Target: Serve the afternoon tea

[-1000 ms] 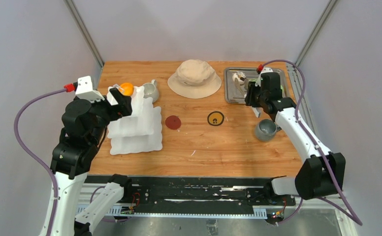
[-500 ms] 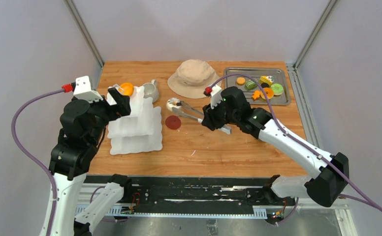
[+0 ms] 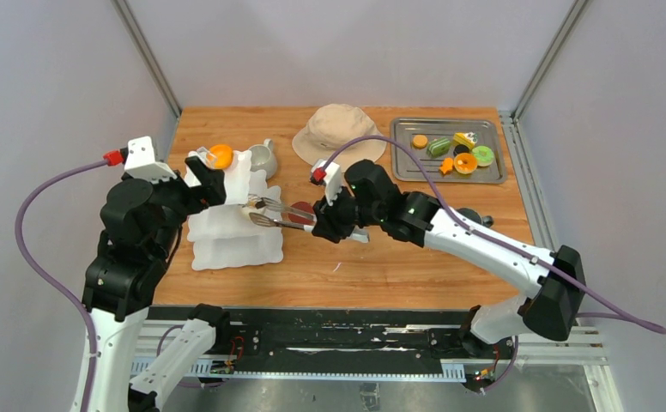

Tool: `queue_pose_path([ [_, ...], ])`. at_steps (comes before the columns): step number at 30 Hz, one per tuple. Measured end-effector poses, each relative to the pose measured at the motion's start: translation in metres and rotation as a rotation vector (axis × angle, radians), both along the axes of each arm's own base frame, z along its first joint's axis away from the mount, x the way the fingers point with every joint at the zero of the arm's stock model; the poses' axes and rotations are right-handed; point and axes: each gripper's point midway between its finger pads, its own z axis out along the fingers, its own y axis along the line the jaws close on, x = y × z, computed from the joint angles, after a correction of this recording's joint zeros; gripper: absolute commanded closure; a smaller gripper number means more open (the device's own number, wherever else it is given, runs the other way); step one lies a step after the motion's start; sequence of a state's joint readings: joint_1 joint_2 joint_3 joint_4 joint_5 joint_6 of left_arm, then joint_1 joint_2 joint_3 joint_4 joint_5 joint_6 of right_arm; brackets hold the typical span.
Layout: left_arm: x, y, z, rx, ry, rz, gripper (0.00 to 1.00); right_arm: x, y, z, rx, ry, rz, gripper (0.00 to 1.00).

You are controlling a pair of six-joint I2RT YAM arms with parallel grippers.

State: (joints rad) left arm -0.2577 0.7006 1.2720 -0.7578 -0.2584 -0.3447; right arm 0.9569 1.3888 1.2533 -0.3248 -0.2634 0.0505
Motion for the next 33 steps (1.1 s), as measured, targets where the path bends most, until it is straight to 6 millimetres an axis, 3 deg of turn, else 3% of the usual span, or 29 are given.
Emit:
queue_pose_path([
  [5,-0.001,0.000,0.001,-0.001,-0.004,0.000,0.02,-0.011,0.020,-0.005,-0.008,0.006,0.052,0.99],
  [13,-0.003,0.001,0.002,-0.003,-0.010,0.000,0.02,-0.026,0.049,0.003,0.014,0.002,0.118,0.99],
  [23,-0.004,0.001,0.001,0.000,-0.004,0.002,0.02,-0.029,0.068,-0.002,0.049,0.115,0.056,1.00],
  [33,-0.004,0.003,0.000,0.002,-0.004,0.013,0.02,-0.034,0.094,0.010,0.164,0.225,-0.004,0.99],
])
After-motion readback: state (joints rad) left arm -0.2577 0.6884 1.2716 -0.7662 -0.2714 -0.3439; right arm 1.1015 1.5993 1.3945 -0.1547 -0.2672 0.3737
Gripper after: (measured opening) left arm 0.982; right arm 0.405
